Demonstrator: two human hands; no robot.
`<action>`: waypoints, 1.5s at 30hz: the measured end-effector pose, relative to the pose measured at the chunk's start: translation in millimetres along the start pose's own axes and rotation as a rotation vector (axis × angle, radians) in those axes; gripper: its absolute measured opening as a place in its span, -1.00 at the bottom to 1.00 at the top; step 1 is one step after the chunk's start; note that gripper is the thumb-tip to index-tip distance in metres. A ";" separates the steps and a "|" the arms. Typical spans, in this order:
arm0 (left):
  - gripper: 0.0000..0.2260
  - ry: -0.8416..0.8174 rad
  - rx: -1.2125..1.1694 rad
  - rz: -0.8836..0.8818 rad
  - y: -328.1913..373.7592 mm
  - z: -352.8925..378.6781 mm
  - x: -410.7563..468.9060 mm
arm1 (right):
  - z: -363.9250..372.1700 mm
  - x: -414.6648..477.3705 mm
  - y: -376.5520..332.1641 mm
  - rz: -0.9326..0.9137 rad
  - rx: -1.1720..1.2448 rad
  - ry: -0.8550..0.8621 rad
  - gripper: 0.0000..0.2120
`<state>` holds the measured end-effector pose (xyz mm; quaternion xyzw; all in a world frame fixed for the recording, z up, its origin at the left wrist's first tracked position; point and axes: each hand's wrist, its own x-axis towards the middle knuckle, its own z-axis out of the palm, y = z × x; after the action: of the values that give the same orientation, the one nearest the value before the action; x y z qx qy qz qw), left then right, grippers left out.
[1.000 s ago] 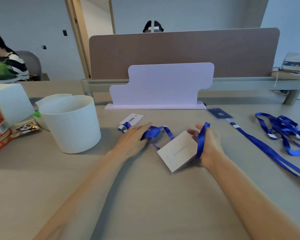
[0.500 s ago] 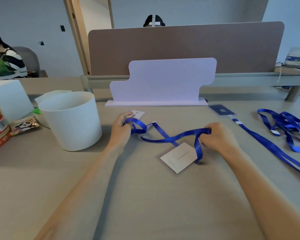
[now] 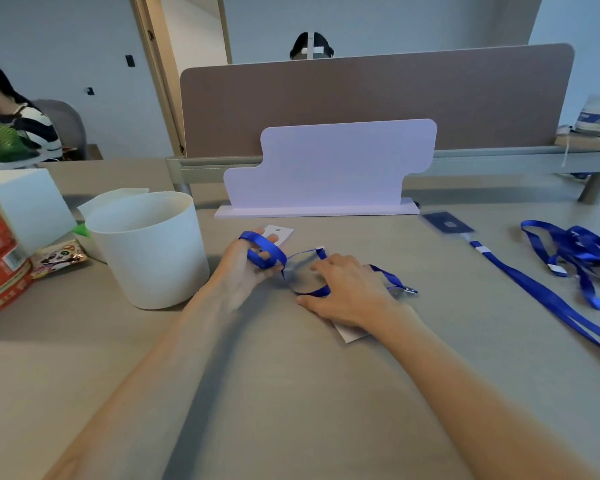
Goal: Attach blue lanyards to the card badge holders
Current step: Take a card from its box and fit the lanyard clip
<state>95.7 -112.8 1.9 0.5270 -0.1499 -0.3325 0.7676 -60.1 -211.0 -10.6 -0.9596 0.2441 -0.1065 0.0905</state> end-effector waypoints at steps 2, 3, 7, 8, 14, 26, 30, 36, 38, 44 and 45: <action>-0.72 0.043 0.024 -0.001 0.2 -0.7 4.0 | 3.4 4.2 -3.9 -0.053 0.032 -0.001 -0.68; -0.71 0.061 0.042 0.005 0.8 -0.4 6.8 | 4.0 4.9 -4.0 -0.085 0.070 0.006 -0.75; -0.74 0.109 0.069 0.028 12.0 3.6 12.8 | -3.4 -7.1 5.1 -0.147 0.249 -0.002 -0.91; -0.74 0.125 0.080 0.032 16.6 5.6 12.9 | -6.9 -12.7 8.8 -0.143 0.296 0.008 -0.91; -0.81 0.223 0.185 -0.003 19.6 20.7 11.4 | -20.5 -27.6 32.8 -0.125 0.431 0.086 -0.80; -0.44 -0.122 1.200 0.190 7.5 2.2 14.3 | -19.9 -25.1 35.8 0.028 0.063 0.155 -0.72; -0.33 -0.114 1.298 0.224 17.4 -9.3 11.3 | -15.7 -18.3 15.5 0.005 0.071 0.104 -0.62; -0.76 -0.155 1.223 0.211 28.9 1.2 0.6 | -1.0 -20.9 12.4 -0.099 0.119 -0.025 -0.60; -0.74 -0.073 0.997 0.132 37.7 9.1 -0.6 | -0.8 -19.5 11.1 -0.068 0.109 -0.019 -0.59; -0.78 0.127 0.609 0.012 68.1 21.8 -1.7 | -14.8 16.8 -15.7 0.122 0.190 -0.028 -0.25; -0.76 0.123 0.561 -0.021 70.9 21.1 0.1 | -17.1 25.7 -21.4 0.144 0.289 -0.004 -0.24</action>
<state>108.5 -112.0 74.8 0.7394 -0.1837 -0.2532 0.5961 -32.7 -207.1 14.9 -0.9168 0.2943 -0.1317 0.2357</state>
